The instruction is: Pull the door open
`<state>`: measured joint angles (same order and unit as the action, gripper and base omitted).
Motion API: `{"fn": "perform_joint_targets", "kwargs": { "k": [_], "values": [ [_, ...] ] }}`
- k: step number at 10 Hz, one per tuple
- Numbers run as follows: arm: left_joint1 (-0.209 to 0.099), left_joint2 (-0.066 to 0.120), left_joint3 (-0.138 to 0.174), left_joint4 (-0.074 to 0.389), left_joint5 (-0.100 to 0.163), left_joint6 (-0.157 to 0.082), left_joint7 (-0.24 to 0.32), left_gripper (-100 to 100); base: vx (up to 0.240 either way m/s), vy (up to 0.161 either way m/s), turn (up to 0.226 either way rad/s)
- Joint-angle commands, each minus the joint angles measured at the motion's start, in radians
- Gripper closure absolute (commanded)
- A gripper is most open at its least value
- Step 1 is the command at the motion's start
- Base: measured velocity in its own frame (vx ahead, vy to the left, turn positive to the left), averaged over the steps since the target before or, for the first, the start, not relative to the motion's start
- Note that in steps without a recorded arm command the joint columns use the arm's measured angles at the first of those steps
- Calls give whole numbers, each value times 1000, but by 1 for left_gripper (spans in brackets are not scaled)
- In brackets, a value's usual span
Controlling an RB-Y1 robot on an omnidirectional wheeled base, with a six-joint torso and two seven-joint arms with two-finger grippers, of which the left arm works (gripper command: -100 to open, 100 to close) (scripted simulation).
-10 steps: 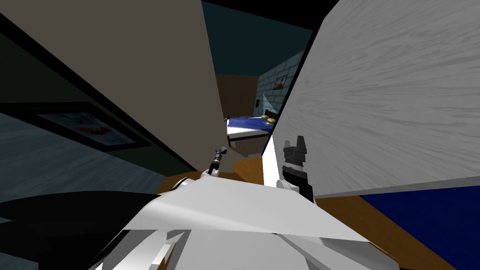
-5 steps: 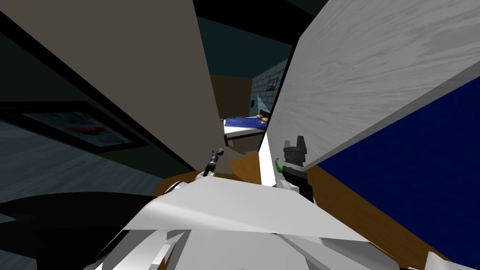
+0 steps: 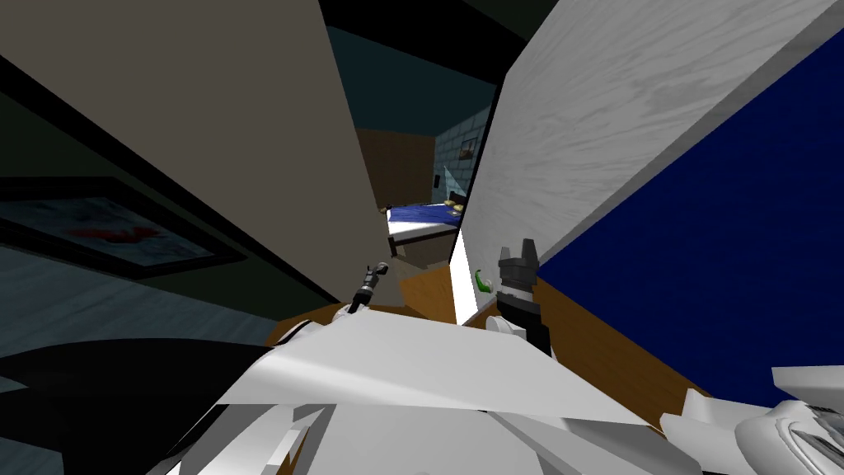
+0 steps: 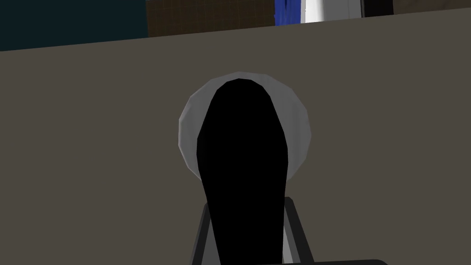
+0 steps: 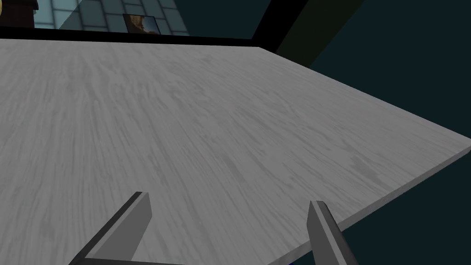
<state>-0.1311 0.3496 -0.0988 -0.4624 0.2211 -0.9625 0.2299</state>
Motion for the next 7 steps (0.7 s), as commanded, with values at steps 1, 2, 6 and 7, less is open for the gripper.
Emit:
{"fn": "perform_joint_targets", "kwargs": {
  "k": [1, 2, 6, 7],
  "values": [
    [0, 4, -15, 29, -7, -29, 23, 100, -66, -19, -53],
    [11, 22, -21, 32, -8, -44, 44, 100, -78, -20, -107],
    [36, 63, -34, 41, -11, -76, 92, 100, -73, -5, -74],
    [45, 67, -29, 26, -8, -63, 86, 100, -15, 5, 10]
  ]
}}
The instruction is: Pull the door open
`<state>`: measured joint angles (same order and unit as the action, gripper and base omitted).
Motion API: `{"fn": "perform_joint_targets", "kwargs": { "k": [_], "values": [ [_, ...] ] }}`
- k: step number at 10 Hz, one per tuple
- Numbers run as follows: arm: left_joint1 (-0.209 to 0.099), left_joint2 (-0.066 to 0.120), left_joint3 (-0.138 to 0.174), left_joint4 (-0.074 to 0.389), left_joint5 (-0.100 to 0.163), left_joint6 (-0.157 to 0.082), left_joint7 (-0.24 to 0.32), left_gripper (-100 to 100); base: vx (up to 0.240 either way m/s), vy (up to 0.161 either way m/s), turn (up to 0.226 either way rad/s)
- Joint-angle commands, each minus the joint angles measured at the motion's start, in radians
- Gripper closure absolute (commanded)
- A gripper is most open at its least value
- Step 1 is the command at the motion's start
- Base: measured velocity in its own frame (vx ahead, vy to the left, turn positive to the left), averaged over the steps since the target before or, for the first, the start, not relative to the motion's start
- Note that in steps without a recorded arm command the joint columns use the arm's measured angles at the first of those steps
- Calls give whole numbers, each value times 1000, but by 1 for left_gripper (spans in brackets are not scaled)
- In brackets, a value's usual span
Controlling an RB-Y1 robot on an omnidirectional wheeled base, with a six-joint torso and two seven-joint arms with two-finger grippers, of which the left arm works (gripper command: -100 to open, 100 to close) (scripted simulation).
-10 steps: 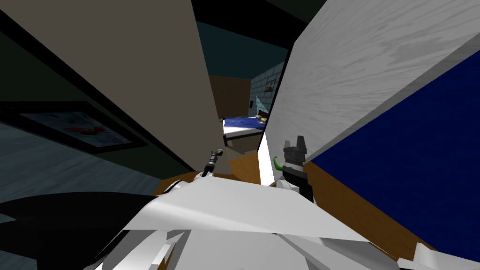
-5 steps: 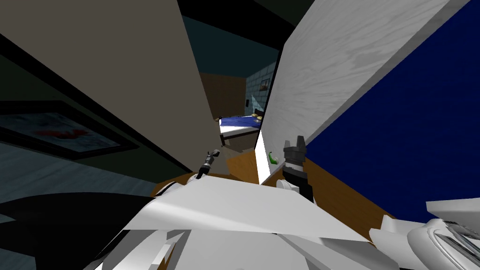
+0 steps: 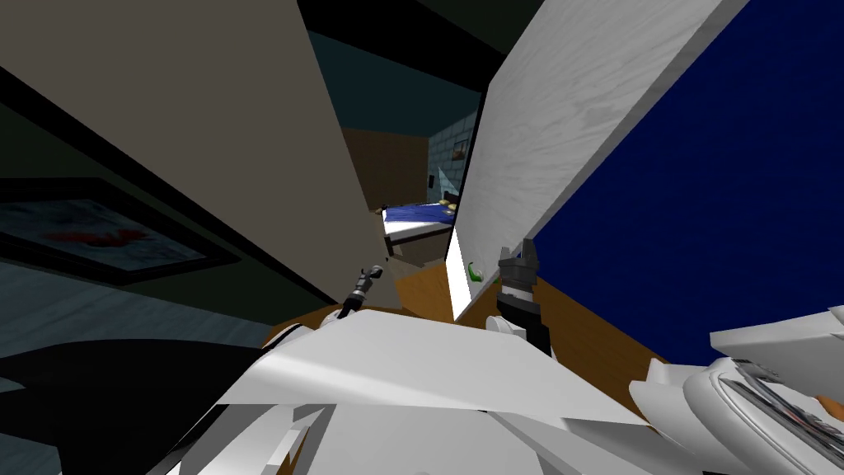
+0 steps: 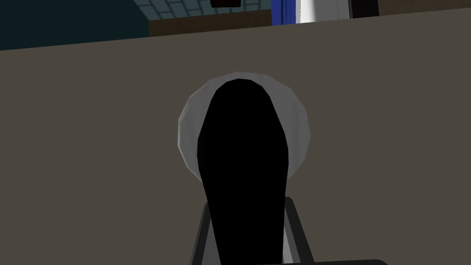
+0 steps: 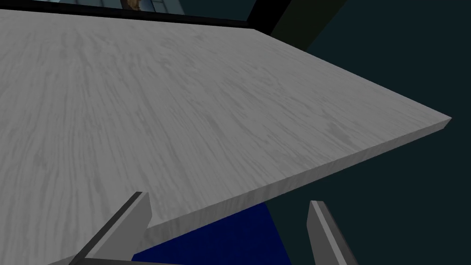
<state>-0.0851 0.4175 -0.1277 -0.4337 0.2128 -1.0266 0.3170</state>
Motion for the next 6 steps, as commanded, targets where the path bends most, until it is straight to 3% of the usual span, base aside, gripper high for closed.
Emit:
{"fn": "perform_joint_targets", "kwargs": {
  "k": [1, 3, 5, 6],
  "values": [
    [20, 17, -20, 1, -8, -34, 22, 100, -139, 31, -173],
    [25, 21, -26, 1, -9, -43, 27, 100, -177, 41, -78],
    [54, 45, -55, 1, -20, -92, 59, 100, -199, 59, -138],
    [60, 49, -61, 1, -22, -102, 65, 100, -184, 56, -98]
  ]
}}
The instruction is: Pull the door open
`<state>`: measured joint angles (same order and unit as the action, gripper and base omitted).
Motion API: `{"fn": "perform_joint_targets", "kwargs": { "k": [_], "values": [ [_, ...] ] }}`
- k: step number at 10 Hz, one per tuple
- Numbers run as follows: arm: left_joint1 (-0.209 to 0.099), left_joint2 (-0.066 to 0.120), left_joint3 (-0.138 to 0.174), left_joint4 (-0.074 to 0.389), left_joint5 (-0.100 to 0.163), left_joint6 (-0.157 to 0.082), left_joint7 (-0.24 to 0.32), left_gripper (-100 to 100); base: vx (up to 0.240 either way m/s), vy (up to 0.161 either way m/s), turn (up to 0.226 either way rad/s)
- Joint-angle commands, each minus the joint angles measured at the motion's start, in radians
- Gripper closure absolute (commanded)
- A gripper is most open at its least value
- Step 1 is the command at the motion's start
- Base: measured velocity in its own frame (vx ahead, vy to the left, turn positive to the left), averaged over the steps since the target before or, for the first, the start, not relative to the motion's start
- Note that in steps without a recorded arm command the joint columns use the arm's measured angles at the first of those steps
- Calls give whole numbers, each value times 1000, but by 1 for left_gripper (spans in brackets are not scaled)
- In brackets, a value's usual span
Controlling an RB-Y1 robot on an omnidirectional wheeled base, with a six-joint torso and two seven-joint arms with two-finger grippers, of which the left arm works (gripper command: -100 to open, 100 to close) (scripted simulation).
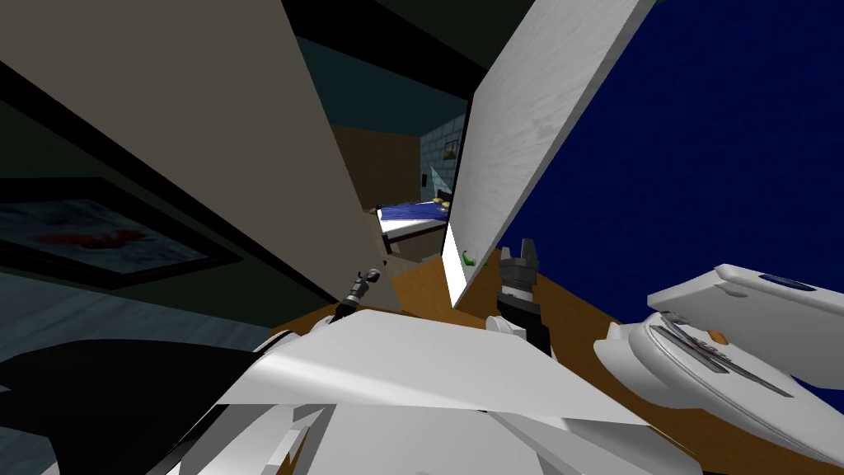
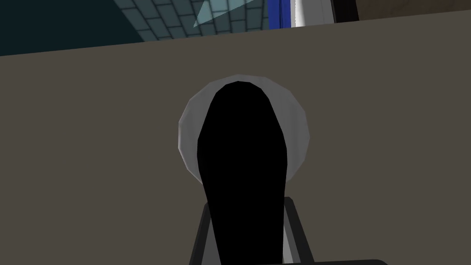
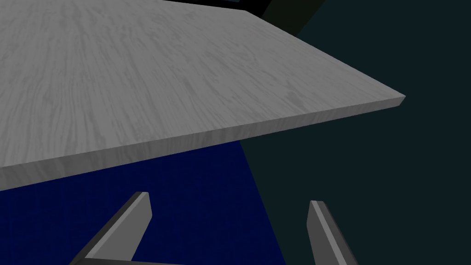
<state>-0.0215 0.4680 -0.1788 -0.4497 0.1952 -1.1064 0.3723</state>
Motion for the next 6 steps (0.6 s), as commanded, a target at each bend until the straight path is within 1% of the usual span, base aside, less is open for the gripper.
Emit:
{"fn": "perform_joint_targets", "kwargs": {
  "k": [1, 2, 3, 4, 5, 6],
  "values": [
    [2, 3, -15, 18, -7, -32, 16, 100, -123, 42, -46],
    [17, 16, -30, 18, -12, -57, 32, 100, -160, 75, -149],
    [21, 19, -35, 18, -14, -64, 37, 100, -160, 76, -101],
    [21, 19, -35, 18, -14, -64, 37, 100, -88, 22, -2],
    [27, 24, -41, 18, -16, -74, 43, 100, -60, 7, -17],
    [29, 24, -36, 11, -14, -59, 38, 100, -29, 9, -1]
  ]
}}
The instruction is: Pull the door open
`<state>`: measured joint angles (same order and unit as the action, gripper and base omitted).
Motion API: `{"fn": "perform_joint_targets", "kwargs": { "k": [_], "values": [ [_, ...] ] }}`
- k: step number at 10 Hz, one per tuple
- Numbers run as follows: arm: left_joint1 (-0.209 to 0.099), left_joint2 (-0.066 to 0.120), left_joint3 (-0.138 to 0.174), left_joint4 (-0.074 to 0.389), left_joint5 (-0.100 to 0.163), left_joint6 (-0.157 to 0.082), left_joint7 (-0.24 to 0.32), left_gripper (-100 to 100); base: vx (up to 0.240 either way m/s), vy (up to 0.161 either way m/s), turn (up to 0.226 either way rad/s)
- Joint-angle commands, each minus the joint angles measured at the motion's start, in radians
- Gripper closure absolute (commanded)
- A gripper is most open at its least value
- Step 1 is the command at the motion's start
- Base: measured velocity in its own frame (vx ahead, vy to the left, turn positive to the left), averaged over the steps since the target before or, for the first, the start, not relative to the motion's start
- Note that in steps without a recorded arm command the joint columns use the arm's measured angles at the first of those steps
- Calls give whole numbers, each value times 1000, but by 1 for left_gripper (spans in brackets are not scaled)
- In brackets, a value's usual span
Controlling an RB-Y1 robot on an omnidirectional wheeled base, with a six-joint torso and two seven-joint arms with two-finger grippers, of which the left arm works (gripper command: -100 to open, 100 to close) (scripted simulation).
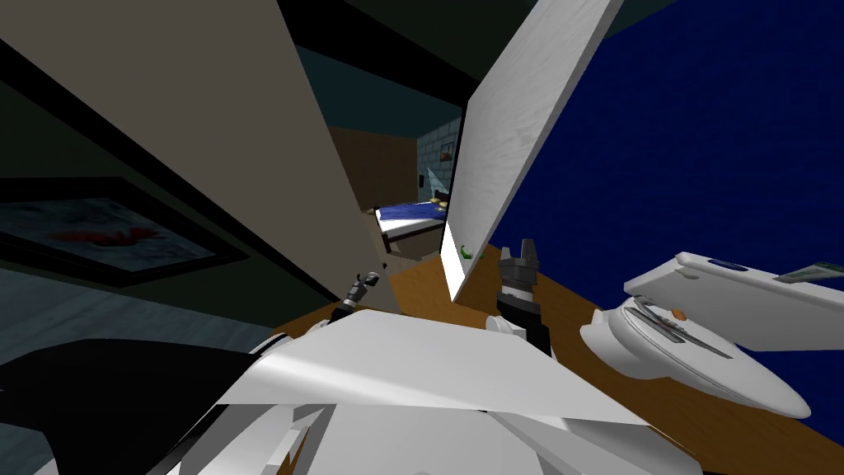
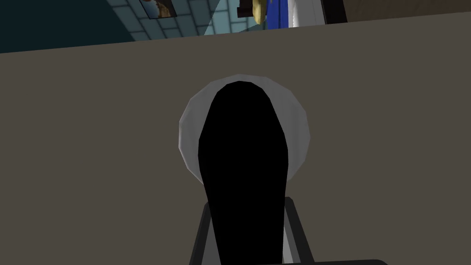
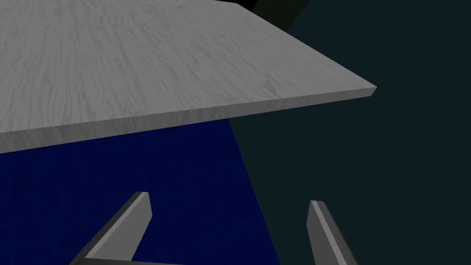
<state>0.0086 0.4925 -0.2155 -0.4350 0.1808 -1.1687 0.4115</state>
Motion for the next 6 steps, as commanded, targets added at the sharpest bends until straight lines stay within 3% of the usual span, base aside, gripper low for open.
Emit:
{"fn": "perform_joint_targets", "kwargs": {
  "k": [1, 4, 6],
  "values": [
    [-7, 0, -23, -9, -4, 1, 1, 100, -153, 30, -2],
    [-18, 0, -60, -22, -10, 2, 1, 100, -193, 45, -6],
    [-18, 0, -60, -22, -10, 2, 1, 100, -106, 16, 7]
  ]
}}
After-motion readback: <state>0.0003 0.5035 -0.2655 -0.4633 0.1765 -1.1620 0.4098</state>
